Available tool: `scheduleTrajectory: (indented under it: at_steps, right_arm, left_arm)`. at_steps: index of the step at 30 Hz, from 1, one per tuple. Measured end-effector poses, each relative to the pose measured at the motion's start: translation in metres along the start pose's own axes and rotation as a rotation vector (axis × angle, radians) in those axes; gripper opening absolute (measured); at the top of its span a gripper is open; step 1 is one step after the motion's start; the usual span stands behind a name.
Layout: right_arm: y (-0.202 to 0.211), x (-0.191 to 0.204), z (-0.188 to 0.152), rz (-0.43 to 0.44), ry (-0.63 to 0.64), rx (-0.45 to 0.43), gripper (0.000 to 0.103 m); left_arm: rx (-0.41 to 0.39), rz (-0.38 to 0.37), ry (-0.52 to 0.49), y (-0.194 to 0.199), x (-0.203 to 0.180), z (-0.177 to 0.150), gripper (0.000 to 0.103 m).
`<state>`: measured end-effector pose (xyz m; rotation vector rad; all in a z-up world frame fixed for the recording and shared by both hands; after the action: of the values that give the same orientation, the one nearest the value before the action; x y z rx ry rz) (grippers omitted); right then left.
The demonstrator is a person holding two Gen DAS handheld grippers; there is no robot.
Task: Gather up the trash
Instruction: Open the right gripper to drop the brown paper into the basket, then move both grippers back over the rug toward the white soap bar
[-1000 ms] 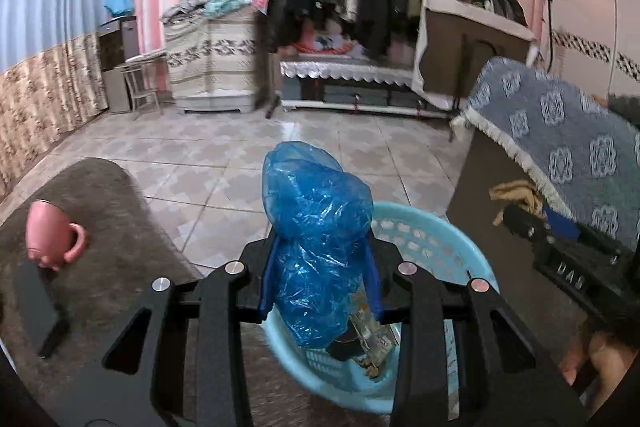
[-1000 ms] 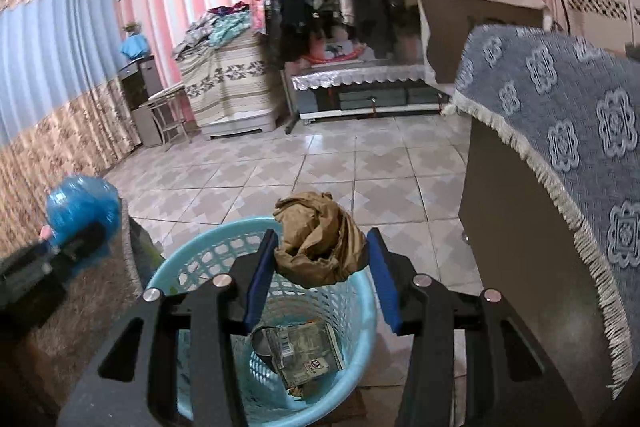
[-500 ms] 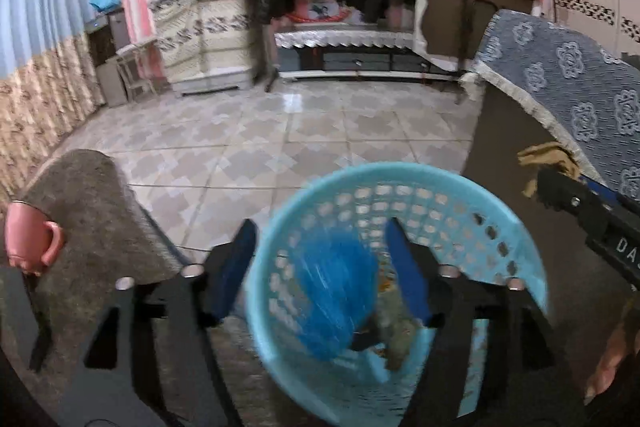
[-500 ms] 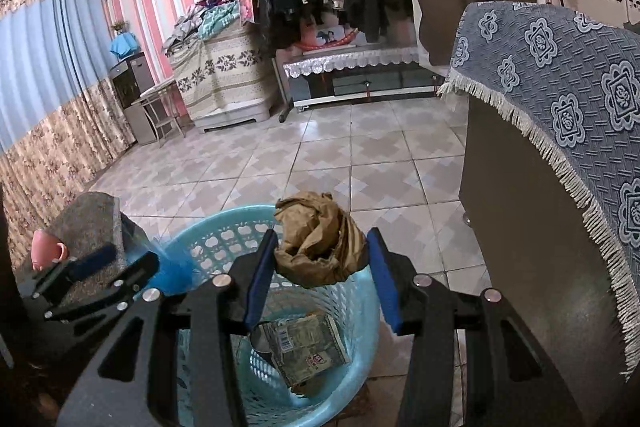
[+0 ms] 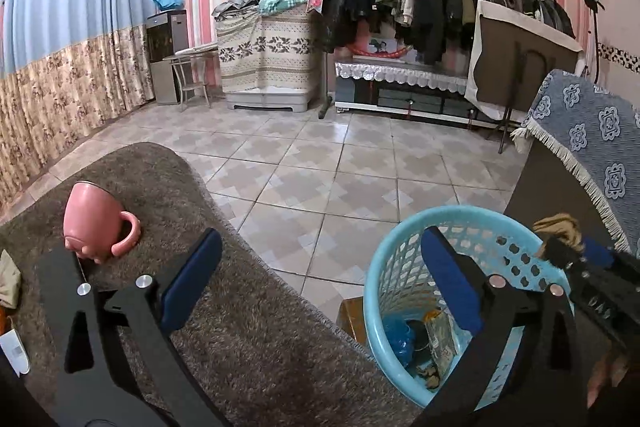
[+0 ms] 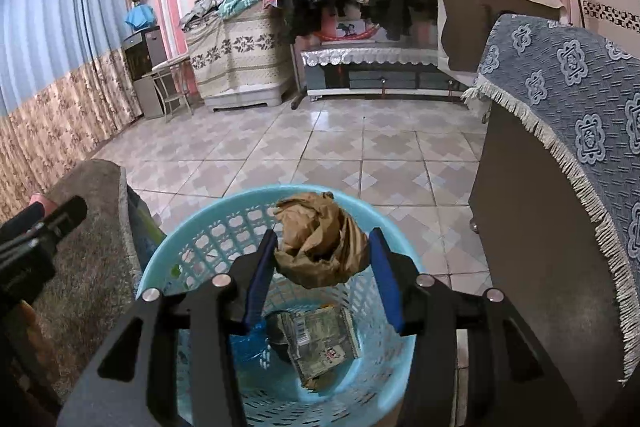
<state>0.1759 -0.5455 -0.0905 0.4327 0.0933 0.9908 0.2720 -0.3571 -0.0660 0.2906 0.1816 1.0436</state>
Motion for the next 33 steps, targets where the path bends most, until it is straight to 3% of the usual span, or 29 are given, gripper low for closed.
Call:
scheduleTrajectory:
  at_steps: [4, 7, 8, 13, 24, 33]
  right_arm:
    - [-0.001, 0.008, 0.001, 0.019, -0.002, -0.013, 0.074]
    - [0.002, 0.016, 0.003, 0.017, 0.037, -0.031, 0.076]
    - [0.003, 0.017, 0.003, 0.016, 0.043, -0.037, 0.085]
    - [0.008, 0.017, 0.007, 0.005, 0.036, -0.064, 0.095]
    - [0.014, 0.015, 0.009, -0.011, 0.03, -0.072, 0.095]
    - [0.034, 0.038, 0.013, 0.034, 0.016, -0.107, 0.095]
  left_arm:
    - [0.001, 0.004, -0.019, -0.001, 0.002, 0.0, 0.097]
    - [0.003, 0.01, -0.014, 0.0, 0.004, -0.003, 0.097]
    - [0.002, 0.012, -0.012, 0.0, 0.005, -0.002, 0.097]
    - [-0.008, 0.028, -0.007, 0.002, 0.011, -0.001, 0.097]
    - [-0.005, 0.047, 0.009, 0.008, 0.021, 0.001, 0.097]
    - [-0.018, 0.08, 0.043, 0.049, 0.054, -0.003, 0.097]
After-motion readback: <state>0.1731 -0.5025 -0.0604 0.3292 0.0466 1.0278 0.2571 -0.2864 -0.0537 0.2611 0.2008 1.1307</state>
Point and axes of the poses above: each gripper's, at about its wrist camera, not at the fingertips, and y roughly against the way its jaws point, x to its left, z to its top, the point moved 5 cm from there along -y, roughly the way its jaws point, and after that the axes turned 13 degrees about -x, right-handed, at the moved point
